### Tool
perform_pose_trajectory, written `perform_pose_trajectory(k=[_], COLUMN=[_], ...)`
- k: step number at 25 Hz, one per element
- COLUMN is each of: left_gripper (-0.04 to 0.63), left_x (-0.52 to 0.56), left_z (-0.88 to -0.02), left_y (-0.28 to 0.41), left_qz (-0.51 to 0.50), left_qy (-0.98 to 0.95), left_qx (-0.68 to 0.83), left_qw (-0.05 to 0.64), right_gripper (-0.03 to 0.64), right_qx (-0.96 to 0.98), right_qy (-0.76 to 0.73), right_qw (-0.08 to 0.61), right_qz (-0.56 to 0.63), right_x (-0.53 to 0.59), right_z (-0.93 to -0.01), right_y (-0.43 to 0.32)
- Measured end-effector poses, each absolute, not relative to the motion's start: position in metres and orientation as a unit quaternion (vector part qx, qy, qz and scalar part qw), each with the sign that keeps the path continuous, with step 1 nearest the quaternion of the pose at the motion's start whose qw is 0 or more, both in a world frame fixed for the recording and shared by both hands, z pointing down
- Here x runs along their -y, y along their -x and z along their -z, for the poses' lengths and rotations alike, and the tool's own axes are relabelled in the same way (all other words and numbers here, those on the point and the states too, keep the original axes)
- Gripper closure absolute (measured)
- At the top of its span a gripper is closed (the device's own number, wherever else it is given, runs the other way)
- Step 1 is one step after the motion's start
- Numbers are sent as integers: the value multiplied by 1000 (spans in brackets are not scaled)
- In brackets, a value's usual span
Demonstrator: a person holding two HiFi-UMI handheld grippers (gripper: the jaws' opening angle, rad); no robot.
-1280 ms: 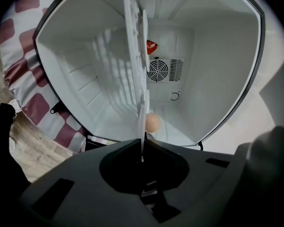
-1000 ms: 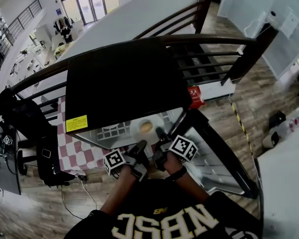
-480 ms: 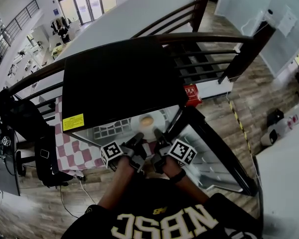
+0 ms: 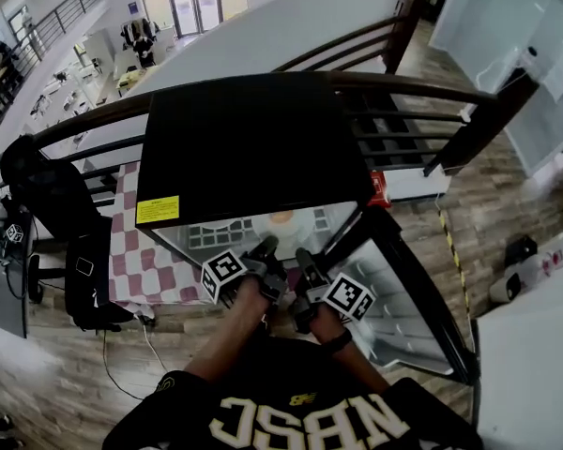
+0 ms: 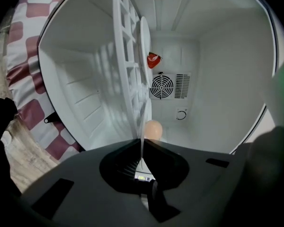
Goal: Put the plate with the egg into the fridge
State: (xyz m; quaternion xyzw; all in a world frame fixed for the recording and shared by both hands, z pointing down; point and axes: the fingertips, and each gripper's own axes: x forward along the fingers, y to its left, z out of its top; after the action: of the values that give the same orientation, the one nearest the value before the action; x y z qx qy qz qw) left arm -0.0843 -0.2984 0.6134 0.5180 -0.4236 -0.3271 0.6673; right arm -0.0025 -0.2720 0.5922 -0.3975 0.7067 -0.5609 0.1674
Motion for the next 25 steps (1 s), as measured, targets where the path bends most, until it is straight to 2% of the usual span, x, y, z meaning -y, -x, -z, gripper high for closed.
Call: perform_pose_trajectory(k=[9,11,13,14,21,25], left_gripper=[560,510,401,393,385,388], left_x=[306,305,301,296,225,179], left_z=[-607,-603,-602,-603,-619,-607], left_y=[81,80,81,82,85,94], left_qz=[345,342,343,343,328,321], left_qy=[-520,-543,-550,-550,-551,-603], left_qx=[444,436,427,425,426,446], left_qw=[643,631,631,632,639,578], right_gripper=[491,491,491,491,491,491], right_qx=[-708,-710,-713,-715,-743,-786], right_qy=[388,384,380,379,361,338], right_qw=[170,167,165,164,153,126], right_qz=[566,566,565,564,542,502], right_x=[255,247,239,234,194,166], right_z=[-591,-593,-595,-596,-591,-582], right_y=[0,0,0,-2,-12,-7])
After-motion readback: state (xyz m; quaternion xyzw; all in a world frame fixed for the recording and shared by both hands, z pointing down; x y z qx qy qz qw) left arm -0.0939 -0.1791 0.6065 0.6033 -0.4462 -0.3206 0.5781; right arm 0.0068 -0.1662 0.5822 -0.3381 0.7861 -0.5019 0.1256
